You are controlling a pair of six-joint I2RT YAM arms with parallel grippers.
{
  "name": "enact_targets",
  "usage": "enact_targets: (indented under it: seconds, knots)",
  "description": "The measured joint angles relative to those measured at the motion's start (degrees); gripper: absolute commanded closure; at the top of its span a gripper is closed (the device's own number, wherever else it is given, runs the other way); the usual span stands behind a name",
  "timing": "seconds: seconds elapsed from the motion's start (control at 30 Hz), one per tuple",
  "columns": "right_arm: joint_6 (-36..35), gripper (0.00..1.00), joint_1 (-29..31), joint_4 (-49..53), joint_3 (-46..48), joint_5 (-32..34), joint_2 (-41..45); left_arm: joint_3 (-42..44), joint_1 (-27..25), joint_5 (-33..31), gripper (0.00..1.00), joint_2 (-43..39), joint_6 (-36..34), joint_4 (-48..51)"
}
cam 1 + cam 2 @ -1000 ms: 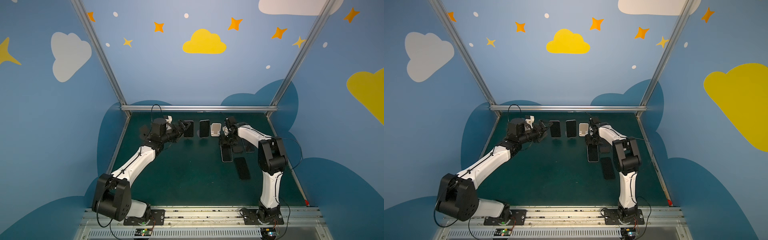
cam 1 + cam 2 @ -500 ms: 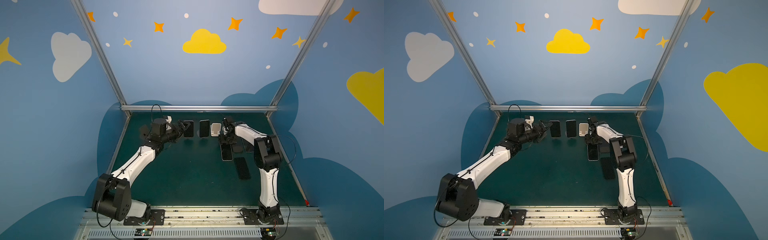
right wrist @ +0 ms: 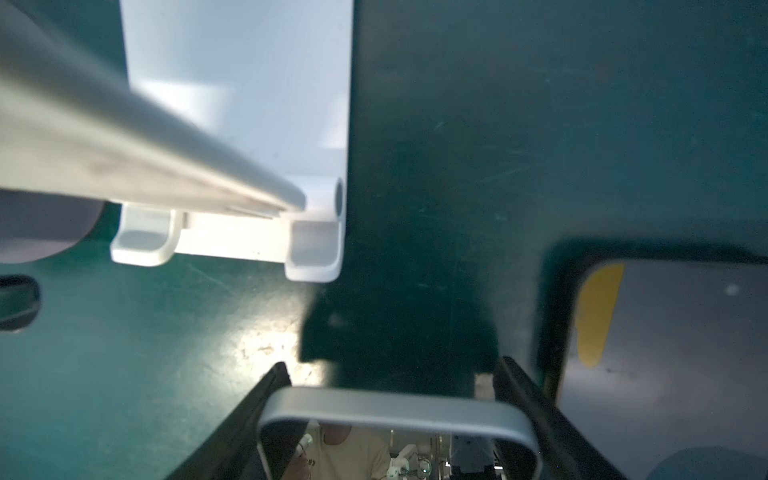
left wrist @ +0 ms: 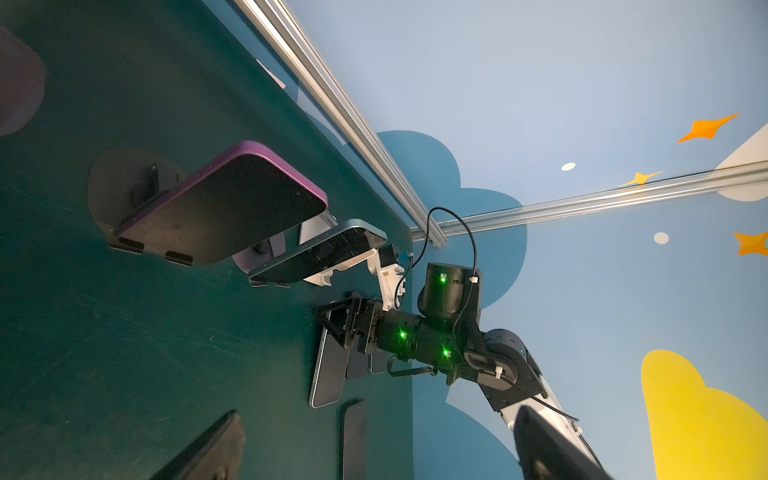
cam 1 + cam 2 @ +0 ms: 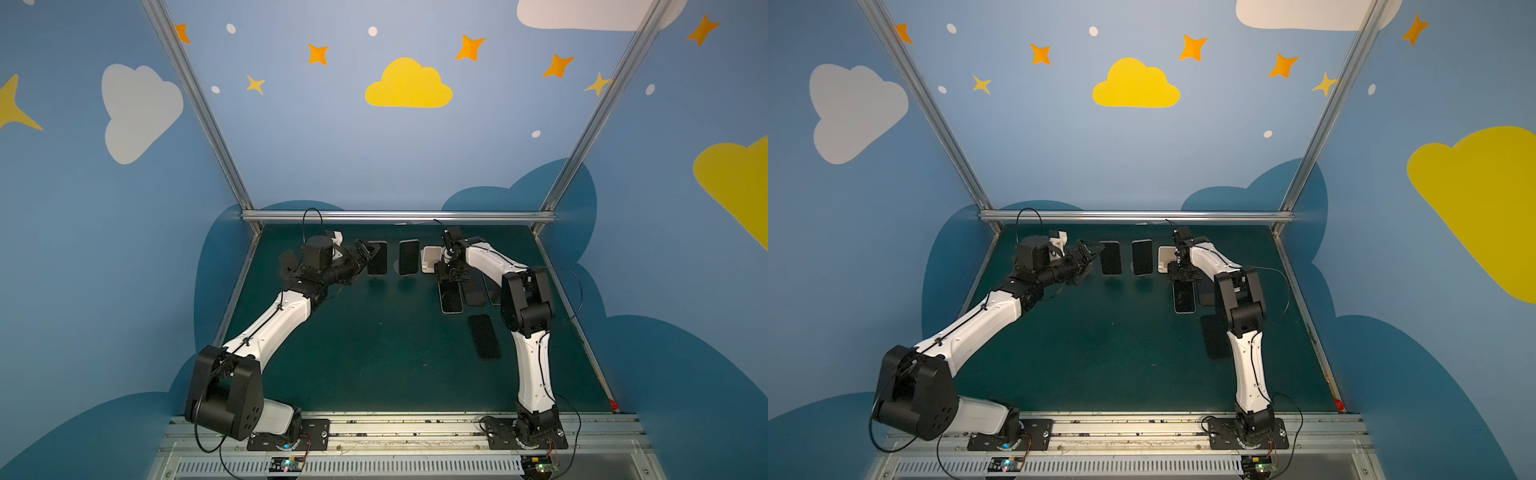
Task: Remove the phone from the phone stand
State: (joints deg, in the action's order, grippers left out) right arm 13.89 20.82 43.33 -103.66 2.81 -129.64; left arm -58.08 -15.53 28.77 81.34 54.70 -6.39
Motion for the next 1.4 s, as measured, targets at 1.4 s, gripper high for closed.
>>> enact_targets:
  seconds: [1.4]
  knots:
    - [0.24, 0.22, 1.84, 1.92, -3.78, 3.76, -2.54, 0.0, 0.52, 0.48, 0.0, -0.68, 0.87, -0.37]
